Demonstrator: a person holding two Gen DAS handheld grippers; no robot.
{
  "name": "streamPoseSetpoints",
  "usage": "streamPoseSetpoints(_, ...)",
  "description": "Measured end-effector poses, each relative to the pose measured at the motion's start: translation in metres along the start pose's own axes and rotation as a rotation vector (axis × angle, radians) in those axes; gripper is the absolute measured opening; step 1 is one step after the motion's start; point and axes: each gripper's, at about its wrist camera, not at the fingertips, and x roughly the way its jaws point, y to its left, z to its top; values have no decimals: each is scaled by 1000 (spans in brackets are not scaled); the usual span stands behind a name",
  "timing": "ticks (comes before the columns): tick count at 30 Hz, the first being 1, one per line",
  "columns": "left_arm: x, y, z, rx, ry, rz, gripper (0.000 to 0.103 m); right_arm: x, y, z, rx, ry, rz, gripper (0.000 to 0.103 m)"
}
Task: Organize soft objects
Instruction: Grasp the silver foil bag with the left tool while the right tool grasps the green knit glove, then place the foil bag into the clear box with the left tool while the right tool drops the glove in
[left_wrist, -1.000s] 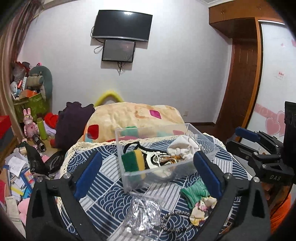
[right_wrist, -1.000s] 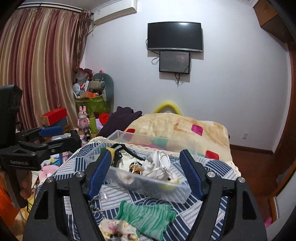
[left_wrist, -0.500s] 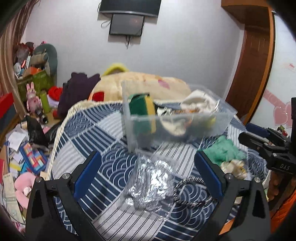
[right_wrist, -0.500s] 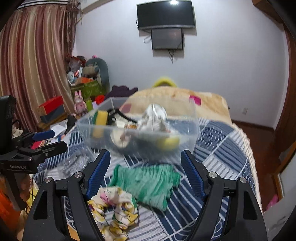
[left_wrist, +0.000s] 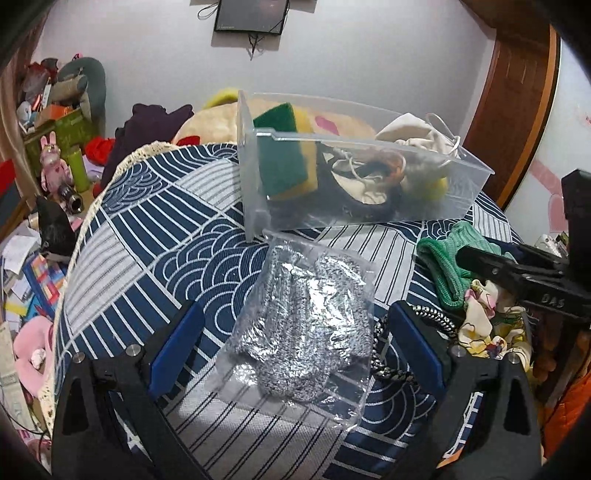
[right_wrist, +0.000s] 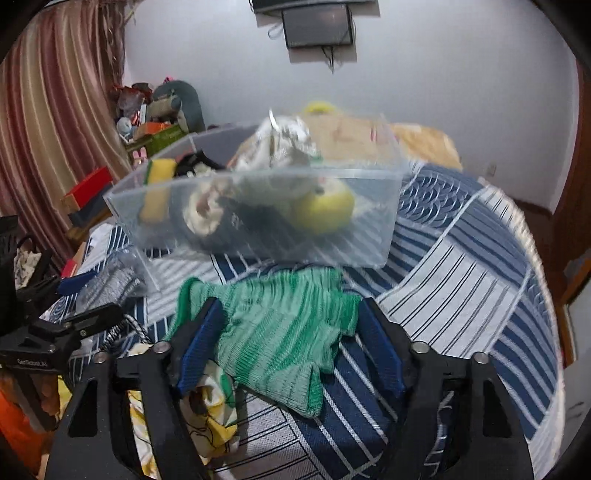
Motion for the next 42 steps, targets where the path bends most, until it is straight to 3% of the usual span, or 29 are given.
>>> streamPoseSetpoints(2,-1,-2,-1,3,-9,6,101,1,1,-3,-6,2,-5,59)
streamPoseSetpoints(3,-1,-3,-2,7,-12,5,98,-1,2,-3,-12,0,-7,52)
streamPoseSetpoints(6,-2,-6,-3,18,-15,0,82,-6,6,-4,-28,-11,-7,37)
streamPoseSetpoints(9,-4,-6,-3,18,-26,-11,69,-10,9,-5,-31,-21,10,29)
streamPoseSetpoints(15,-8,1,-3,-1,-34,-40,43,-24,6,-2,-24,-75,4,23)
streamPoseSetpoints(18,-13,4,-2,-16,-44,-42,36,-37,5,0,-18,-118,1,23)
streamPoseSetpoints(25,-31,5,7,-33,-71,-89,33,-59,4,10,-1,-200,-5,22)
streamPoseSetpoints(42,-71,-24,64,96,-251,-57,33,-96,8,51,-32,-341,-71,22)
